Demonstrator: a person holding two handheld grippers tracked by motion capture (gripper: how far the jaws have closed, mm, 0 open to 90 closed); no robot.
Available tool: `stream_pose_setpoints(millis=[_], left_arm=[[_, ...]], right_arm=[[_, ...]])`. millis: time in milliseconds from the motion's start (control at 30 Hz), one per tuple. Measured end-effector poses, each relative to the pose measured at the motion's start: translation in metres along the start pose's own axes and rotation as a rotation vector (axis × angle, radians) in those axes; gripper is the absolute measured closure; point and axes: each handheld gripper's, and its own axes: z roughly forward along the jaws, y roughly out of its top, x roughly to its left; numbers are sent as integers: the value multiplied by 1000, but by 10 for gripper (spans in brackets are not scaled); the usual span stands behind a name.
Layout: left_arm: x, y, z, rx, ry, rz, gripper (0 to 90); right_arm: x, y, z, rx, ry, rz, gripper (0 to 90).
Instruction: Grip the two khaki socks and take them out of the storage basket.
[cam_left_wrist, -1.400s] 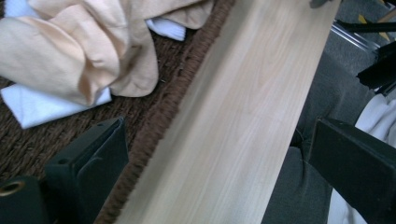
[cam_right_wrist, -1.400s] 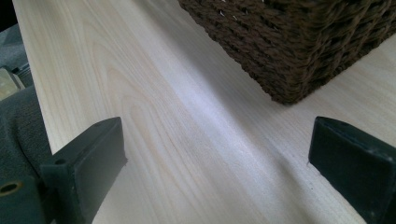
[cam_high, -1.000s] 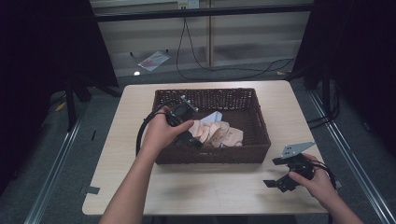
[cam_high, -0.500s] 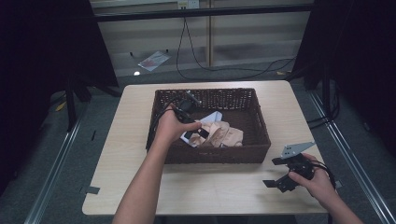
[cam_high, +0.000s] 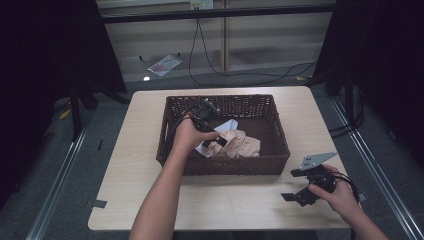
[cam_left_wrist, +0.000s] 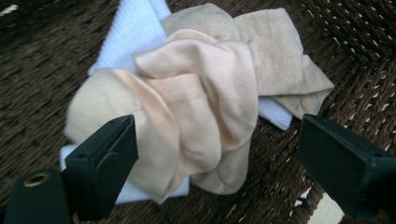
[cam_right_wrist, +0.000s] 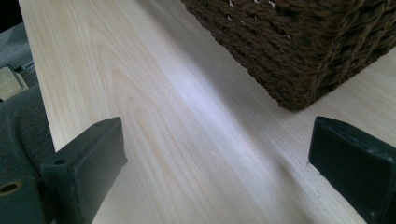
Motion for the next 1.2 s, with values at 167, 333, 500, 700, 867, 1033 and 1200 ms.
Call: stream_pose_setpoints(millis=[167, 333, 500, 700, 867, 1033, 1200], left_arm=[[-2, 4, 7, -10, 1, -10, 175], [-4, 8, 16, -6, 0, 15, 216], [-5, 10, 21, 5, -10, 24, 285], [-5, 11, 27, -7, 3, 49, 405], [-5, 12, 24, 3, -4, 50, 743], [-7, 13, 13, 15, -33, 6, 896], [-7, 14, -3, -18, -41, -33, 900]], right_arm=[[0, 0, 0, -2, 1, 0, 36], [0, 0, 0, 0, 1, -1, 36], [0, 0, -1, -4, 3, -3, 36], [1, 0, -1, -11, 10, 1, 36], [1, 0, -1, -11, 10, 1, 36], [0, 0, -2, -16, 8, 1, 36], [0, 1, -2, -16, 5, 1, 36]])
